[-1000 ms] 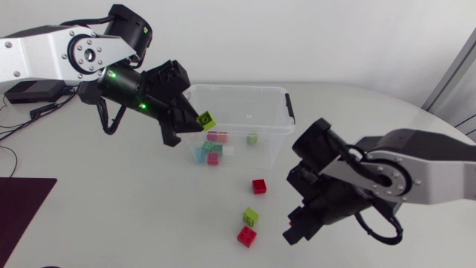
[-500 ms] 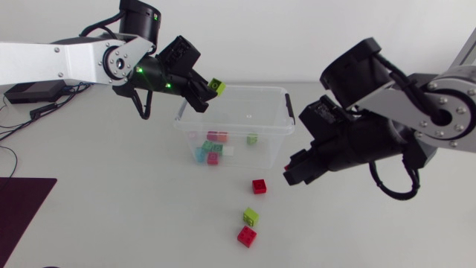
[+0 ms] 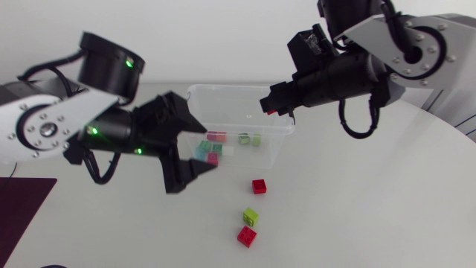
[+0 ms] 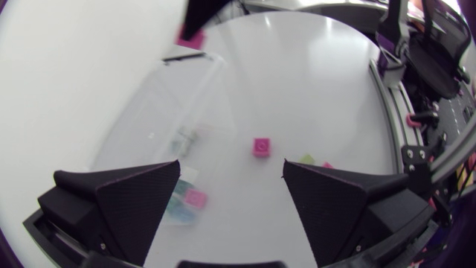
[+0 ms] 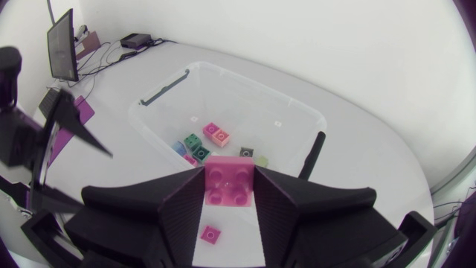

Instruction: Pick up the duplo bricks and place them in the container

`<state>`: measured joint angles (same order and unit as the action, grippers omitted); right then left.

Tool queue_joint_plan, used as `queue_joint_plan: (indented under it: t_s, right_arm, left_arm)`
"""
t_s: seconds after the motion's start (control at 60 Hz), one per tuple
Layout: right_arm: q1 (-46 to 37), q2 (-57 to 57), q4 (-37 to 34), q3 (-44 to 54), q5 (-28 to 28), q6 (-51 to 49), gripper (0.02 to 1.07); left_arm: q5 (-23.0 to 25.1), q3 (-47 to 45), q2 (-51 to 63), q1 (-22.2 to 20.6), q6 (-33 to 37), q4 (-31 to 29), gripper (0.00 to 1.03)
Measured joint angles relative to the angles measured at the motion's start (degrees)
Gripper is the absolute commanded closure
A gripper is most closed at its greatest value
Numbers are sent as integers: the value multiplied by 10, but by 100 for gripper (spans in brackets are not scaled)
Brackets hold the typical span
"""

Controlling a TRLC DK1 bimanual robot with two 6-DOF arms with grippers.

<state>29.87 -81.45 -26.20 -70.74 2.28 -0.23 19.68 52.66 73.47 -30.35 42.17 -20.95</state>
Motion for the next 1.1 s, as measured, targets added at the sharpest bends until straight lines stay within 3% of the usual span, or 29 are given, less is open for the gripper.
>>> queue_joint_plan:
  t_s: [0.2,0.233,0.25,0.267,0.317,0.517,0.75,0.9,1.1]
  right_arm:
    - [-4,-98,71,-31,-15,-3,68]
    - [-7,-121,81,-42,-21,-5,51]
    - [-8,-133,83,-50,-26,-7,51]
    - [-9,-140,84,-54,-27,-7,30]
    - [-12,-161,84,-69,-31,-11,6]
    - [-34,-130,85,-52,-15,-14,6]
    - [-73,71,102,132,26,-29,6]
    - [-95,134,113,242,38,-33,6]
    - [-101,199,116,318,49,-35,6]
  left_arm:
    - [0,-63,35,-59,56,-16,5]
    - [0,-69,41,-71,63,-17,5]
    - [0,-70,45,-75,65,-17,5]
    - [-1,-71,47,-81,66,-17,5]
    - [-3,-72,58,-96,76,-17,5]
    - [-38,-74,107,-152,114,-21,5]
    - [-71,-26,188,-191,156,-78,6]
    - [-96,41,244,-213,176,-119,6]
    - [-121,113,303,-220,196,-180,8]
